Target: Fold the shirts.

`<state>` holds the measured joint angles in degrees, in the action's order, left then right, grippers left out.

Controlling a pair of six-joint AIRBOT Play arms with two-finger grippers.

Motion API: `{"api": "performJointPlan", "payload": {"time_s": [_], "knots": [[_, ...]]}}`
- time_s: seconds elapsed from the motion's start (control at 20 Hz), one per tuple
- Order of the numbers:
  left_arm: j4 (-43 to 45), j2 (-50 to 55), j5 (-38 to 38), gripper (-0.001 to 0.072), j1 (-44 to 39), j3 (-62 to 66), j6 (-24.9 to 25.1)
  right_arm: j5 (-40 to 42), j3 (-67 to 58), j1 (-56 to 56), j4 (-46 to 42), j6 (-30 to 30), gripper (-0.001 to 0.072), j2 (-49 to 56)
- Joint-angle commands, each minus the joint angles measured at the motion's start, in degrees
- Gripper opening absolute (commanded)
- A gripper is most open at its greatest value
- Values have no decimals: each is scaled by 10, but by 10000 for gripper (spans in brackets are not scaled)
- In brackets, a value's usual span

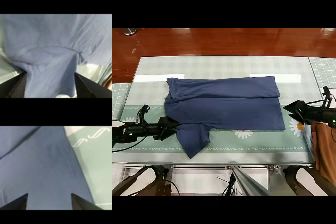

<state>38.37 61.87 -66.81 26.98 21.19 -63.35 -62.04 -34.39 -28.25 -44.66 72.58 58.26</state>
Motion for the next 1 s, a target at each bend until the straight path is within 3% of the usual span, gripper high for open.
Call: {"api": "performJointPlan", "payload": {"time_s": [0.0,0.15,0.25,0.35,0.4,0.55,0.65,0.7,0.75,0.8,0.95], "knots": [[11,-1,-27,703,17,28,7,-5,2,-8,12,-2,620,-2],[80,-2,-73,703,77,71,-6,-23,2,-47,-12,-3,620,-2],[81,-1,-38,703,81,53,-43,-31,2,-64,-66,-1,619,-2],[79,0,-9,702,45,8,-39,-29,3,-63,-90,19,620,-1],[60,-1,11,702,27,-16,-30,-29,2,-63,-88,19,620,-1],[-89,0,54,702,-23,-73,63,-29,2,-63,-90,21,620,-1],[-112,0,77,696,-53,-82,75,-33,2,-64,-93,36,620,-1],[-112,0,76,549,-61,-82,75,-31,2,-67,-105,50,620,-1],[-111,0,63,37,-62,-82,95,-24,2,-67,-127,65,620,-1],[-112,-1,44,19,-62,-81,123,-23,2,-67,-158,78,620,-1],[-114,-1,37,20,-62,-81,132,-53,9,-66,-223,114,620,-1]]}}
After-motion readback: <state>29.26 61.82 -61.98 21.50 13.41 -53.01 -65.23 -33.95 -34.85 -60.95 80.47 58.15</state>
